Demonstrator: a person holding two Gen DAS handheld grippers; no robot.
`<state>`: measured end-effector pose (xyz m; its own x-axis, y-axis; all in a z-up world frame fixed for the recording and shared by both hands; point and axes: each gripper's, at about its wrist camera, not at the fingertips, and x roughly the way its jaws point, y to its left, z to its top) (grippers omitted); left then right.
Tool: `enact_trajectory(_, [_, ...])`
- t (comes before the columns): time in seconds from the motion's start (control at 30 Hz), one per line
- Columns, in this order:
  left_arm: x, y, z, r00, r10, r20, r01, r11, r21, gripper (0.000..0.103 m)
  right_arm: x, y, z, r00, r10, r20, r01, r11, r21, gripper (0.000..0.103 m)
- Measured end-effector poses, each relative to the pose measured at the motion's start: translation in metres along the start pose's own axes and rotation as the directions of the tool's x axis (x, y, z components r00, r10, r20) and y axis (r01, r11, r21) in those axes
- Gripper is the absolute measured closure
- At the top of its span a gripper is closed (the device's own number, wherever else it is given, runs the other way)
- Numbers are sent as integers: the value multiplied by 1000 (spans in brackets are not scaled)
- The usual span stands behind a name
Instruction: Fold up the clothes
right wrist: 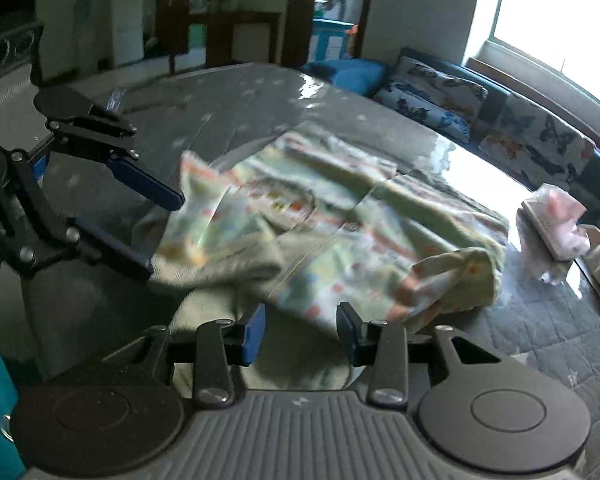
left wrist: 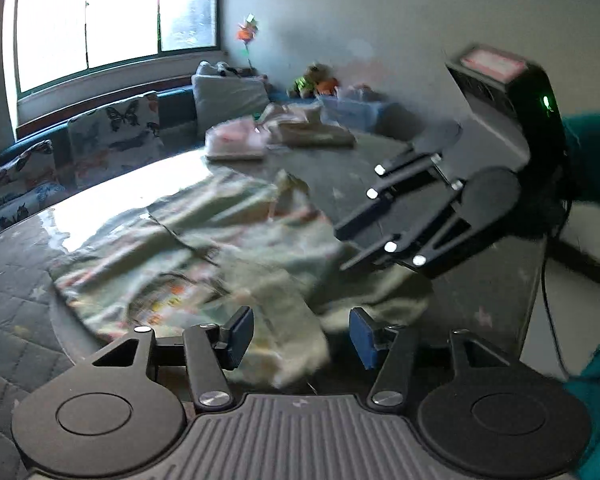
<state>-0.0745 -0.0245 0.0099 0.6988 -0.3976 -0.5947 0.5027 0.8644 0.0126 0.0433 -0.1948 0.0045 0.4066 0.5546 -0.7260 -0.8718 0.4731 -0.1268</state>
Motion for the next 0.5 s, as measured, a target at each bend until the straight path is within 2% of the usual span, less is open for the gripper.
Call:
enact_trajectory(0.17, [16,-15,-12,997,64,-31,-62,996,64,48,18,16,-7,997,-74,-5,73,991,-109,63])
enact_trajectory(0.2, [18,-16,-15,997,73,-32,-71,995,70,56,20,17,-7,997,-81,-4,80,990,-113,64])
enact_trajectory(0.23, [20,-18,-17,995,95,-39,-91,992,86,69,24,17,-7,995,-95,-3,94,988,-122,66])
enact_trajectory(0.27, [22,-18,-17,994,104,-44,-100,991,93,74,28,17,-8,994,-109,-1,108,986,-130,70])
enact_trajectory(0.3, [23,-16,-18,994,99,-43,-95,992,87,86,30,17,-8,993,-115,-1,114,985,-131,77])
enact_trajectory(0.33, [22,-14,-17,995,92,-37,-89,993,73,90,31,16,-7,992,-128,2,127,985,-119,91])
enact_trajectory(0.37, [19,-12,-16,995,101,-26,-99,993,67,92,30,15,-7,991,-135,3,135,985,-110,95])
enact_trajectory(0.43, [12,-6,-13,992,124,1,-124,991,44,94,25,9,-6,989,-148,28,150,986,-77,99])
enact_trajectory(0.5, [-1,7,-8,989,142,36,-141,990,-28,94,10,-2,-4,981,-180,69,182,983,-22,100])
